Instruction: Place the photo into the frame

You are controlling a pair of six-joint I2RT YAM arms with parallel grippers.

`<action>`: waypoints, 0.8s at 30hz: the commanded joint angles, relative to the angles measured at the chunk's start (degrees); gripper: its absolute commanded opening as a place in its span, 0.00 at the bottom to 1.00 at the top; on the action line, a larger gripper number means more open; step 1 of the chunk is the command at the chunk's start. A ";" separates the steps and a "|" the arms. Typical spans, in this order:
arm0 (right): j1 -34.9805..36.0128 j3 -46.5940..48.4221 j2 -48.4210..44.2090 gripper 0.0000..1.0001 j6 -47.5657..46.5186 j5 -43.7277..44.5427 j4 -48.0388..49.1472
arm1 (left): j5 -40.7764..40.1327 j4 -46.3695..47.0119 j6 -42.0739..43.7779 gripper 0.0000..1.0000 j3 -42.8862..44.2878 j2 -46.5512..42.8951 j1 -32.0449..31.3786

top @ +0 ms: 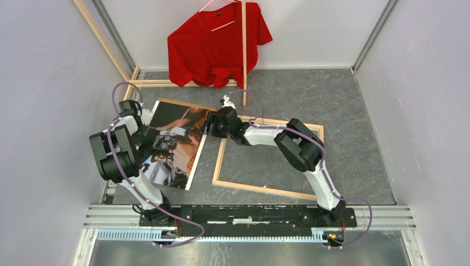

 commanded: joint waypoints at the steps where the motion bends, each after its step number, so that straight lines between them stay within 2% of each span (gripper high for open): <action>1: 0.27 -1.92 -1.17 0.74 0.80 -0.64 0.65 | 13.78 -5.60 -6.58 0.62 4.33 0.05 1.64; 8: -0.02 -3.64 -0.95 0.74 2.63 -2.36 1.65 | 10.06 -1.78 -11.83 0.61 10.53 4.37 2.73; 11: 0.11 -6.08 -2.82 0.74 2.82 -3.76 1.82 | 9.15 -0.91 -10.03 0.61 7.84 4.20 3.46; 17: 3.37 -10.03 -7.60 0.74 1.53 -6.38 -0.60 | 12.31 -1.57 -5.82 0.61 0.85 1.27 4.32; 24: 4.88 -11.14 -5.09 0.74 3.23 -7.75 0.58 | 15.65 -0.44 -7.74 0.61 -1.97 -1.43 3.43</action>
